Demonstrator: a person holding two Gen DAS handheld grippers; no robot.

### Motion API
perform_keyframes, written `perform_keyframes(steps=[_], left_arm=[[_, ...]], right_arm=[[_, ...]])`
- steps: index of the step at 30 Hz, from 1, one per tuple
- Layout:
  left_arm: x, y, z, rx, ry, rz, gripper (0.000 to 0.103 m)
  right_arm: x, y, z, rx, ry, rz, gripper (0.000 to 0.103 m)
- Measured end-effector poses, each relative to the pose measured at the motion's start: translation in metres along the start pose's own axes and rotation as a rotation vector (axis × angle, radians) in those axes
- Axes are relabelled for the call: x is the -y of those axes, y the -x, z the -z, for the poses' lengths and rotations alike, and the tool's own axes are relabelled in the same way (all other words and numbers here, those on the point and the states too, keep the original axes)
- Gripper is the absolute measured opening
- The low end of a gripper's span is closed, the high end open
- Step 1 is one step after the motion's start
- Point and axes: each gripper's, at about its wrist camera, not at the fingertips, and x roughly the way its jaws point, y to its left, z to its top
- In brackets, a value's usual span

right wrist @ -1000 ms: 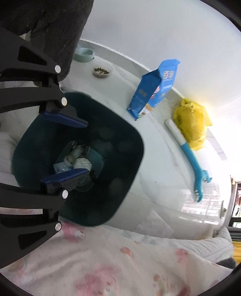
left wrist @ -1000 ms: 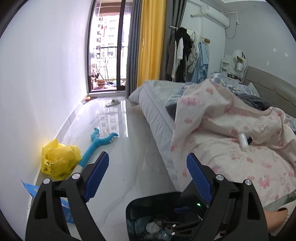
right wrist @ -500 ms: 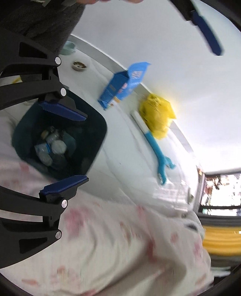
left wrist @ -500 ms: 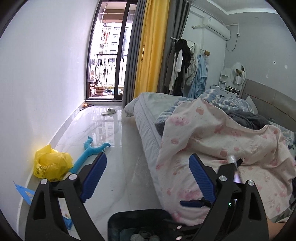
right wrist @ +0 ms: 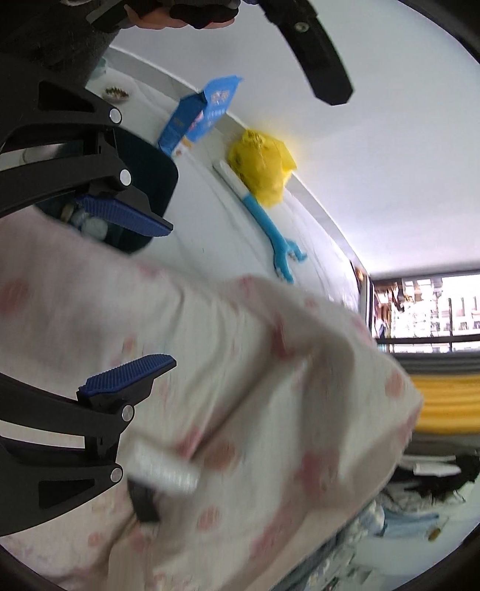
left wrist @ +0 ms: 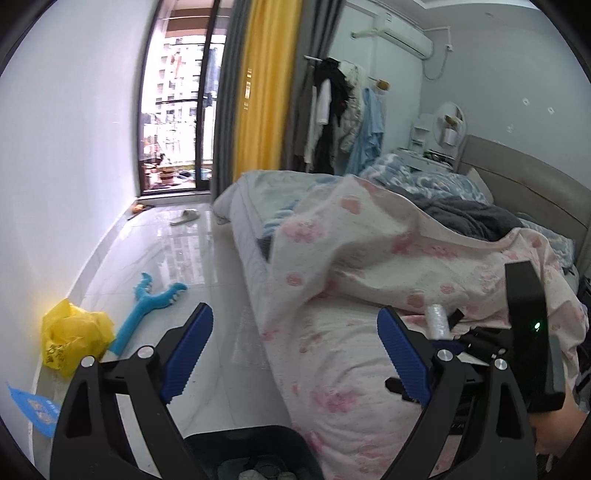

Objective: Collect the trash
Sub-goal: 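Move both open grippers back over the bed toward the bubble wrap and black piece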

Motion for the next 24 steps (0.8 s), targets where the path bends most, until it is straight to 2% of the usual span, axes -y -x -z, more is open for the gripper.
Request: perform_keyframes(steps=[11, 24], left_arm=[[0.054, -0.053, 0.001, -0.082, 0.004, 0.184, 0.092], [0.100, -0.106, 0.015, -0.195, -0.016, 0.265, 0.089]], right_arm=[[0.071, 0.028, 0.015, 0.062, -0.075, 0.060, 0.069], [0.145, 0.031, 0.030, 0.078, -0.210, 0.095, 0.069]])
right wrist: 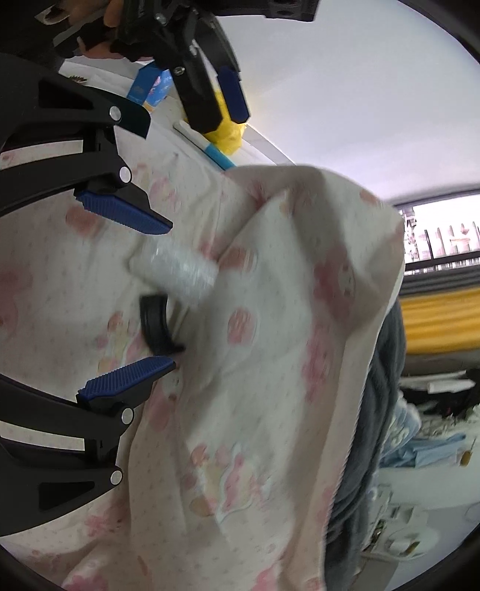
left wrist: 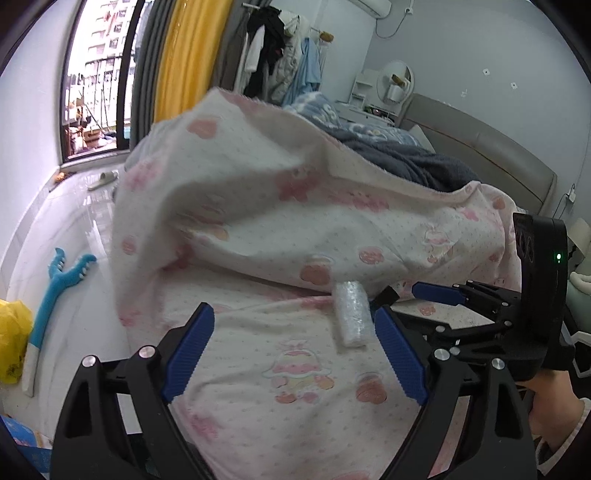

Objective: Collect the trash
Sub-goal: 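Move both open grippers back over the bed toward the bubble wrap and black piece, then grasp the bubble-wrap piece with the left gripper while the right grasps the black rubber piece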

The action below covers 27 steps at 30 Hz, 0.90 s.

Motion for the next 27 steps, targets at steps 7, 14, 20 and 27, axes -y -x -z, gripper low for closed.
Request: perform_keyframes(steps=[7, 14, 20, 27], left_arm=[[0.012, -0.026, 0.003, -0.059, -0.005, 0.045, 0.085], [0.032, -0.048, 0.010, -0.122, -0.050, 0.101, 0.080], [0.032, -0.062, 0.013, -0.163, -0.020, 0.128, 0.073], [0.024, -0.076, 0.019, -0.205, 0.031, 0.156, 0.061]], right_arm=[[0.027, -0.008, 0.003, -0.010, -0.064, -0.015, 0.064], [0.039, -0.019, 0.005, -0.011, -0.141, -0.099, 0.051], [0.051, -0.027, 0.005, -0.014, -0.196, -0.141, 0.040], [0.052, -0.035, 0.003, -0.038, -0.209, -0.163, 0.030]])
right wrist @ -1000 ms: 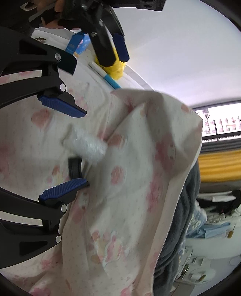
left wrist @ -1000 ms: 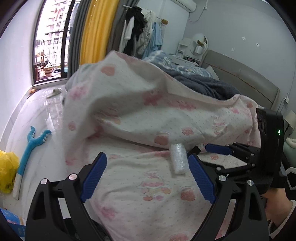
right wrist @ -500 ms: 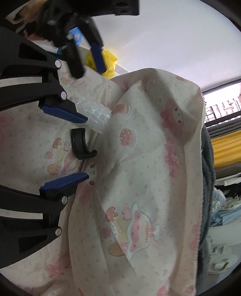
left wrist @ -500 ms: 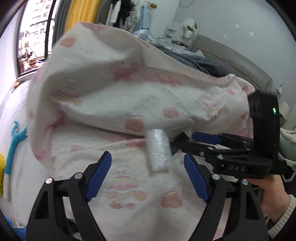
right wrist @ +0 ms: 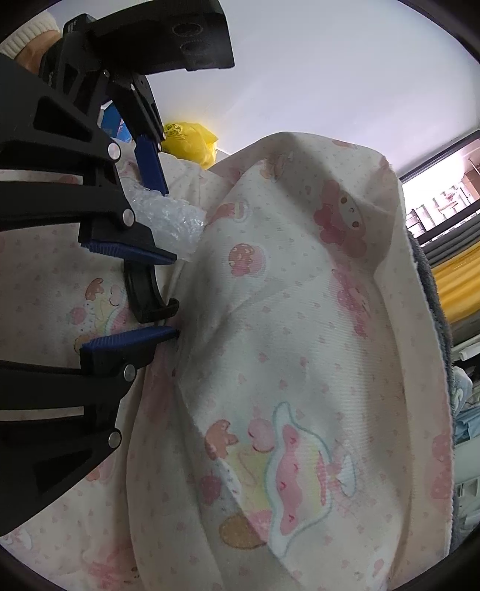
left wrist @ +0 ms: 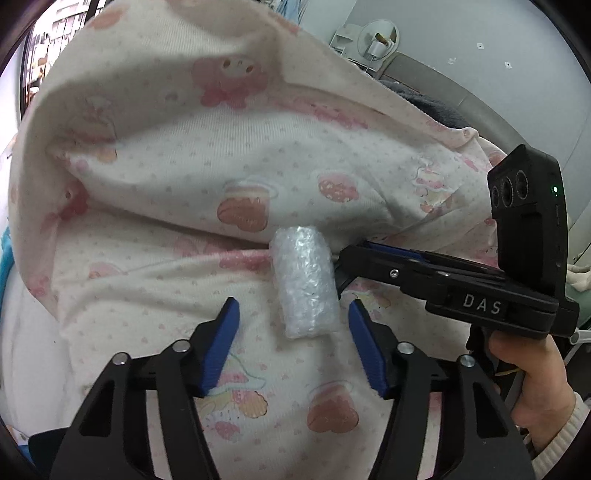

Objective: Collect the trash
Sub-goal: 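Grasp the bubble-wrap piece with the left gripper while the right grasps the black rubber piece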

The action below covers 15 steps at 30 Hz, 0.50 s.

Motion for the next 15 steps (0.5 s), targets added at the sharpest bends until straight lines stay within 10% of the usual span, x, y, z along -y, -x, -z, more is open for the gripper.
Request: perform_keyframes(steps=[8, 15], left_arm=[[0.002, -0.001, 0.003, -0.010, 0.015, 0.052, 0.034], [0.013, 0.017, 0.007, 0.028, -0.034, 0.033, 0.031]], right_arm=[[-0.007, -0.003, 0.000, -0.023, 0.023, 0.022, 0.013], [-0.015, 0.012, 0.003, -0.014, 0.049, 0.049, 0.011]])
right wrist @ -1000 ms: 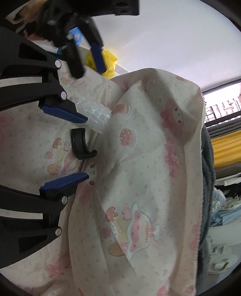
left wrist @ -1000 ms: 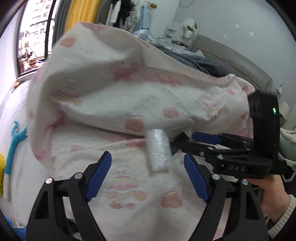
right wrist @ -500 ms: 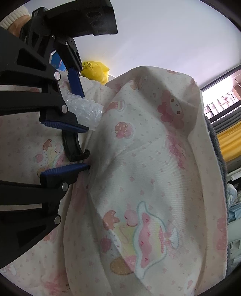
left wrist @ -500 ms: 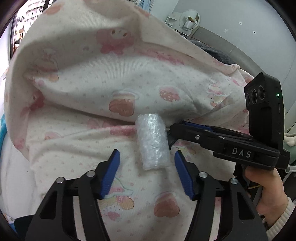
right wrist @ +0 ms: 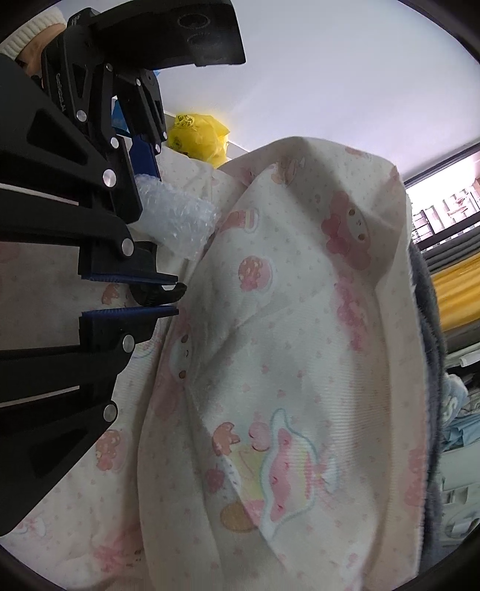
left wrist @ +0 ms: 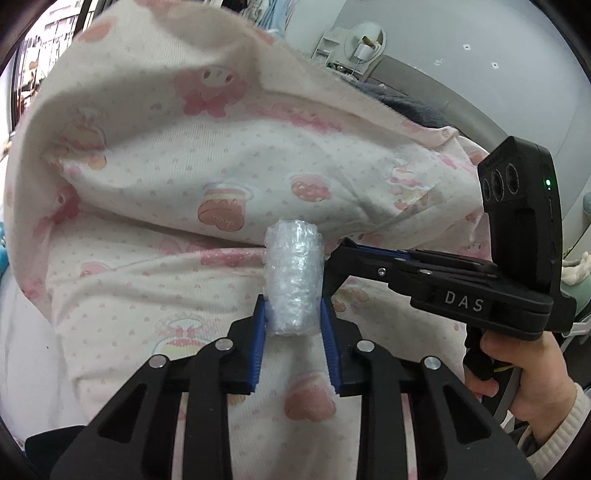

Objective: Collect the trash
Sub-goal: 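Grasp the bubble-wrap piece with the left gripper while the right grasps the black rubber piece, then carry both held items from the bed over the green bin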

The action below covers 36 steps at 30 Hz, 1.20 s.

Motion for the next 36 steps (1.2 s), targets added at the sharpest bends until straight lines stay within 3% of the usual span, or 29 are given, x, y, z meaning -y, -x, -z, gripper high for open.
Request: perform_keyframes(steps=[9, 22, 29, 36], left_arm=[[0.001, 0.012, 0.007, 0.022, -0.027, -0.087, 0.030], [-0.002, 0.072, 0.037, 0.065, 0.022, -0.223, 0.030], [-0.019, 0.103, 0.070, 0.042, 0.052, -0.287, 0.031], [-0.035, 0.118, 0.103, -0.009, 0.051, -0.359, 0.031]], right_arm=[[-0.028, 0.030, 0.002, 0.027, 0.057, 0.053, 0.010], [-0.073, 0.065, 0.025, 0.039, 0.102, 0.090, 0.010], [-0.095, 0.082, 0.044, 0.033, 0.131, 0.099, 0.010], [-0.126, 0.088, 0.065, 0.033, 0.098, 0.053, 0.010]])
